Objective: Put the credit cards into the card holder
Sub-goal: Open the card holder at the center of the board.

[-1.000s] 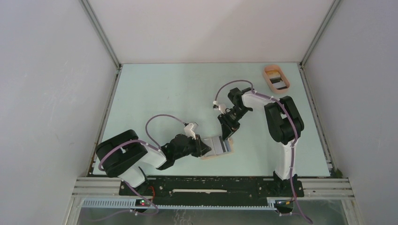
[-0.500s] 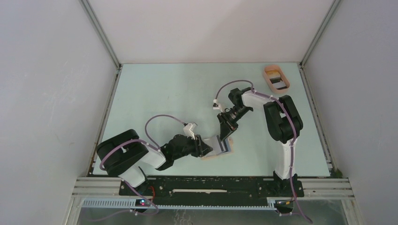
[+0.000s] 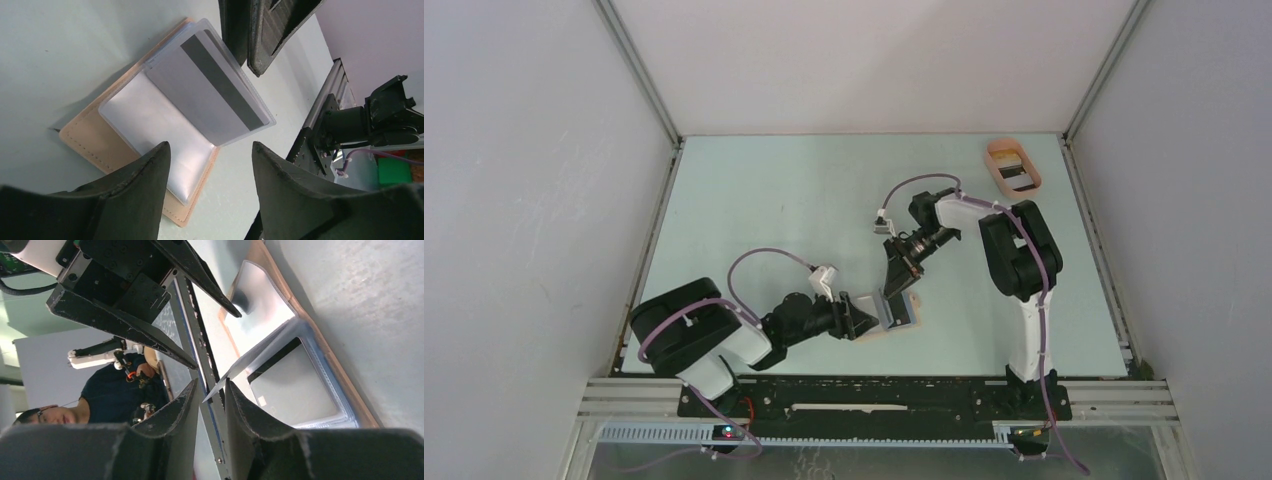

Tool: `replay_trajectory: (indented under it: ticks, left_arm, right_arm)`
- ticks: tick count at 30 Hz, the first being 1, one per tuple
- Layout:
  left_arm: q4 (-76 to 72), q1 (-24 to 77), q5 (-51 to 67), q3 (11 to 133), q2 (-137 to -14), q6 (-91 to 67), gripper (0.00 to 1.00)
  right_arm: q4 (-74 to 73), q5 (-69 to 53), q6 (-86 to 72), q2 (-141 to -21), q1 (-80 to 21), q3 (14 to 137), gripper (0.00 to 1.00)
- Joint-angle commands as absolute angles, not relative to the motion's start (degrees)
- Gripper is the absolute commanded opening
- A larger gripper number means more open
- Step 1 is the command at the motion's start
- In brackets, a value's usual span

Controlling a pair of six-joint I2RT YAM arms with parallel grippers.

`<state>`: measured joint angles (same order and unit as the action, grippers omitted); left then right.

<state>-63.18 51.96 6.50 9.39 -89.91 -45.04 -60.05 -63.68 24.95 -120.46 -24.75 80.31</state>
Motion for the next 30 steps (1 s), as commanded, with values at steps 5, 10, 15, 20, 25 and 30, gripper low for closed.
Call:
replay_trajectory:
  ticks: [5, 10, 15, 20, 25, 30]
  left_arm:
    - [-70.72, 51.12, 7.47, 7.67, -91.22, -45.29, 0.67]
    - [-71.87, 50.61, 7.38, 7.46, -91.92, -46.02, 0.67]
    - [-72.82, 50.19, 7.54, 7.24, -92.62, -46.57, 0.67]
    - [-72.77, 49.88, 7.53, 7.31, -93.22, -47.05, 0.67]
    - [-72.88, 49.57, 7.43, 7.37, -93.57, -47.46, 0.67]
    - [-73.29, 49.36, 7.22, 7.22, -93.69, -47.88, 0.67]
  right_arm:
    - [-60.52, -70.05, 25.34, -123.78, -26.15, 82.11, 0.32]
    - [-60.68, -71.93, 25.39, -124.82, -27.06, 82.33, 0.28]
    - [-60.64, -71.73, 25.16, -125.17, -27.9, 82.7, 0.22]
    - [-60.55, -71.8, 24.92, -125.32, -27.95, 82.71, 0.19]
    - [-60.9, -71.89, 25.29, -125.46, -27.95, 82.79, 0.23]
    - [-61.28, -72.29, 25.46, -125.75, -27.95, 82.95, 0.22]
